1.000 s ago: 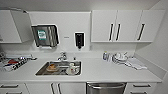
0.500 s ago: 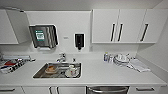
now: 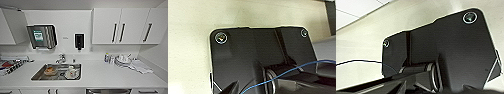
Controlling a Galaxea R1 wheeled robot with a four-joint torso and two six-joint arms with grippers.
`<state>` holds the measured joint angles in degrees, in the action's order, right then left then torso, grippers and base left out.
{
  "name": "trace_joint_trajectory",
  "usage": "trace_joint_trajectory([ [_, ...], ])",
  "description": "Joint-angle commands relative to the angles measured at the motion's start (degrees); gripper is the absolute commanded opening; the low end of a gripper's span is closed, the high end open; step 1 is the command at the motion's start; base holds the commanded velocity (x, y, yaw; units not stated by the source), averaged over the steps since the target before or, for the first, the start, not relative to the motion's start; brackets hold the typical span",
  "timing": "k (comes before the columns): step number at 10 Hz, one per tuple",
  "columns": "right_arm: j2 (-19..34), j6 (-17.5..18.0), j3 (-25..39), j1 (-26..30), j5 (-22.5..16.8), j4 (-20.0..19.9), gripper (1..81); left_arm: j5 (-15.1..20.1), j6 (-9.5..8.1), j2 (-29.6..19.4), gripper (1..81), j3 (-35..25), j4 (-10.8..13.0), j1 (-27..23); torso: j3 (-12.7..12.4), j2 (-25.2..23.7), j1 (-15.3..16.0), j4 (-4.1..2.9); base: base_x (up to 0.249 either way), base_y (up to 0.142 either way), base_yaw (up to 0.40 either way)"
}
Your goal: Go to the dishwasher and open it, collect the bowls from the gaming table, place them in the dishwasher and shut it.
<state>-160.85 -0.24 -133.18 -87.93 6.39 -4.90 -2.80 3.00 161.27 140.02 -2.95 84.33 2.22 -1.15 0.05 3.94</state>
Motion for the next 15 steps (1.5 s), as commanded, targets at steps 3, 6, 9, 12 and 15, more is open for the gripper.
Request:
trace_joint_trajectory([
  [3, 1.73, -0.20, 3.36, 2.54, -3.22, -0.37, 81.1, 3.07, 0.25, -1.12, 81.1, -0.62, 0.14, -2.37, 0.00, 0.00, -0.05, 0.00, 0.000, 0.000, 0.000],
  [6, 5.78, -0.11, 9.88, 2.71, -3.14, -0.54, 81.1, 3.07, 0.25, -3.22, 81.1, -2.46, -0.04, -2.28, 0.00, 0.00, -0.05, 0.00, 0.000, 0.000, 0.000],
  [9, 7.18, 0.51, 11.20, 3.32, -3.75, -0.55, 81.1, -1.66, 0.25, -8.23, 81.1, -9.39, 0.31, -1.15, 0.00, 0.00, -0.05, 0.00, 0.000, 0.000, 0.000],
  [12, 14.29, 0.77, 20.75, 3.94, -3.58, -0.64, 81.1, -4.05, 0.25, -14.91, 81.1, -19.77, 0.58, -0.44, 0.00, -6.54, 4.11, 0.00, 0.000, 0.000, 0.000],
  [15, 23.87, 0.77, 33.86, 5.70, -2.87, -1.51, 81.1, -4.23, 0.34, -20.18, 81.1, -27.68, 1.02, -0.44, 0.00, -12.02, 7.56, 0.00, 0.000, 0.000, 0.000],
])
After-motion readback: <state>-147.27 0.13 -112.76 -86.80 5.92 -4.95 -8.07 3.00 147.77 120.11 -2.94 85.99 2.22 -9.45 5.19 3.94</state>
